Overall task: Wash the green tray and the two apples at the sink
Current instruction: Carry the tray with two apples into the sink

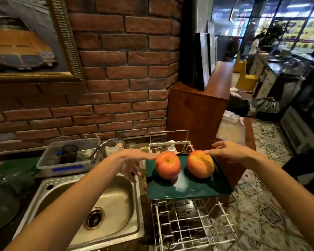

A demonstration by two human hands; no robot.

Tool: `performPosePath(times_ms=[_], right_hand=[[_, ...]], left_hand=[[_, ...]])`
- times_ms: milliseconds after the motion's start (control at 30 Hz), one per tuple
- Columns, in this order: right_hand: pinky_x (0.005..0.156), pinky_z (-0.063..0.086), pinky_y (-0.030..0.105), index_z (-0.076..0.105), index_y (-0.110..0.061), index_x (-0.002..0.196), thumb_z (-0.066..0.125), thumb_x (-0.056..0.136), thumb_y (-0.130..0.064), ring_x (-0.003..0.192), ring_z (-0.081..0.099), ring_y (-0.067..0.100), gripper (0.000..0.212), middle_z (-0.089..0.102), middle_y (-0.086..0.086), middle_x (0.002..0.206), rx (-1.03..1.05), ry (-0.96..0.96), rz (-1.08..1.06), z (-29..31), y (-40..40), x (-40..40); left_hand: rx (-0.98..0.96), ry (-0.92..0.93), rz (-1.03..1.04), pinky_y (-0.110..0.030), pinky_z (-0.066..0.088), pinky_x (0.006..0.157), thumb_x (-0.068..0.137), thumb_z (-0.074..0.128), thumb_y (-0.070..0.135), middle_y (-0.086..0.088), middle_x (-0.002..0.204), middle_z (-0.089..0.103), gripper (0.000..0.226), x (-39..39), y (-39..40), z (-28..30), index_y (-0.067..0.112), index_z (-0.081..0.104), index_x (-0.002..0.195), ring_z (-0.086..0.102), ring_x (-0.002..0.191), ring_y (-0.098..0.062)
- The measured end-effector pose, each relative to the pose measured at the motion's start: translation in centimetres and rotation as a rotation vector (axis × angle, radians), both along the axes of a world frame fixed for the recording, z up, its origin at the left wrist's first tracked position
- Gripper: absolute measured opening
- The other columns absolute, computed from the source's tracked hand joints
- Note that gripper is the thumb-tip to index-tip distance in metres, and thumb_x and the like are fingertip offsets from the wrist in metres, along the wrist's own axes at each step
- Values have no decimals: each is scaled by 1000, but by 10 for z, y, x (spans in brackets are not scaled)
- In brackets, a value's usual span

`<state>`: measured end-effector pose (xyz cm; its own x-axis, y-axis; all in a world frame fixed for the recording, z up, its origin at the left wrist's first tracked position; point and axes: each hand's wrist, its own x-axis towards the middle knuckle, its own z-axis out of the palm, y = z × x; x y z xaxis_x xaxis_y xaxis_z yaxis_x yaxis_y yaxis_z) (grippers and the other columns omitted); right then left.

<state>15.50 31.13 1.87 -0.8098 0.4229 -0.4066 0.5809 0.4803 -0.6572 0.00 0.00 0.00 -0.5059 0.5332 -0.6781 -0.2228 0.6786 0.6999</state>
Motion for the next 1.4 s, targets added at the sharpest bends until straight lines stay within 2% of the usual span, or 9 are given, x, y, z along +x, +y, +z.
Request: performPosePath(times_ms=[100,267,467,633,800,1100,1200,1333,1400], right_hand=[[102,45,53,28,-24,154,84,46,-68,137,41,34,130,32,7,159,-123,-51,-93,-11,9,8],[65,57,41,24,-23,155,87,43,-69,109,58,30,137,36,12,156,-206,-75,-121,-26,14,13],[81,57,55,40,-14,143,91,35,-66,109,60,31,129,49,15,141,-286,-75,-136,-33,15,17],[97,46,65,48,-11,132,94,36,-56,118,53,36,116,48,15,139,-392,-61,-151,-34,9,19],[100,42,66,47,-10,137,94,36,-52,120,51,38,119,46,16,142,-432,-21,-174,-30,0,24],[97,44,68,43,-8,138,92,45,-47,122,51,40,113,44,16,144,-393,31,-194,-21,-16,27],[99,43,68,48,-7,135,91,47,-49,121,52,39,107,48,17,141,-371,42,-151,-13,-25,24],[93,46,65,49,-9,132,91,46,-48,120,53,39,103,48,16,141,-383,60,-129,-1,-45,16],[89,48,63,49,-9,132,92,43,-48,119,54,39,106,47,16,142,-401,71,-115,6,-60,10]], left_hand=[[22,-61,28,-63,52,93,38,85,73,-26,145,43,134,4,12,-4,17,36,149,52,127,-44],[43,-94,65,-58,60,78,47,89,59,-25,128,49,117,6,24,-15,18,39,145,59,110,-42],[-15,-76,109,-61,58,80,50,93,46,-25,133,47,110,10,27,-15,14,43,142,57,114,-43],[-15,-89,141,-60,57,83,47,95,44,-23,130,48,113,12,26,-13,15,42,143,58,111,-40],[-7,-78,155,-52,57,64,47,94,44,-16,107,51,118,18,25,-9,17,37,146,59,94,-35],[48,-80,149,-49,55,59,52,92,43,-18,119,50,114,21,9,-5,15,37,147,58,94,-36],[66,-57,149,-52,58,62,49,94,44,-20,121,49,117,16,-2,-1,13,38,147,59,97,-38],[73,-22,169,-63,53,87,56,93,46,-23,135,46,109,6,-26,6,10,40,144,55,117,-45],[72,-6,174,-63,53,88,55,93,48,-24,140,44,110,2,-43,13,11,40,144,53,121,-46]])
